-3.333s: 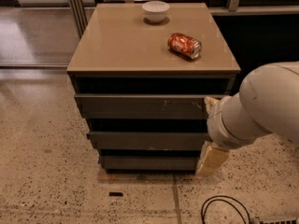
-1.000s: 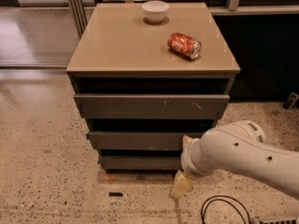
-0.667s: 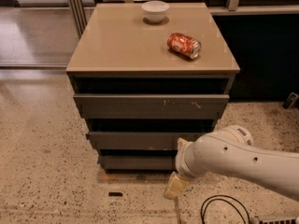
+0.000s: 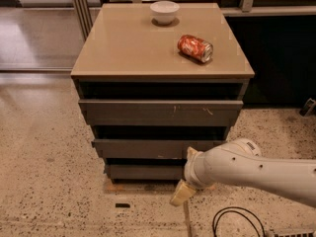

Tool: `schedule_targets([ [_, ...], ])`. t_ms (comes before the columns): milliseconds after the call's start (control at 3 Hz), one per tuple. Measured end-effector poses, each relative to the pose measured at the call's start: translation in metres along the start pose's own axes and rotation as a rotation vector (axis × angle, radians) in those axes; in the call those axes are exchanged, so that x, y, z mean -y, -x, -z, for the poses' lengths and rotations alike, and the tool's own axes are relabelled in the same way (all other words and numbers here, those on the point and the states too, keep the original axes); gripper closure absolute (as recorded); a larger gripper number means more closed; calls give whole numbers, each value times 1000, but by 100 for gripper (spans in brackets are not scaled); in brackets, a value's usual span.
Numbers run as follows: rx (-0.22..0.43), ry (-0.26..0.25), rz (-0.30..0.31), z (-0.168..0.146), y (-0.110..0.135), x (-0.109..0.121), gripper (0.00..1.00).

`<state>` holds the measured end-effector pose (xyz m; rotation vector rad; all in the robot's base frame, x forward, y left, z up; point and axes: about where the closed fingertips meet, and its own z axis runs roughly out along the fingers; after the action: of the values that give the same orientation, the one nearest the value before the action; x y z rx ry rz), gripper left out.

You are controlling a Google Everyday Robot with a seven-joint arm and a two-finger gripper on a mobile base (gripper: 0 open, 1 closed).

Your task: Open middle drawer

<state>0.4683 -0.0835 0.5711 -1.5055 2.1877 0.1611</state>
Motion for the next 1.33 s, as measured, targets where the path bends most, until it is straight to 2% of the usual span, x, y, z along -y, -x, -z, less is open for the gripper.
schedule_targets([
  [333, 0, 0, 0, 0, 0, 0, 0],
  [667, 19, 14, -11, -17, -1, 5, 0],
  [1000, 45, 19, -23, -47, -2, 14, 0],
  [1333, -21, -43, -56, -106, -17, 50, 0],
])
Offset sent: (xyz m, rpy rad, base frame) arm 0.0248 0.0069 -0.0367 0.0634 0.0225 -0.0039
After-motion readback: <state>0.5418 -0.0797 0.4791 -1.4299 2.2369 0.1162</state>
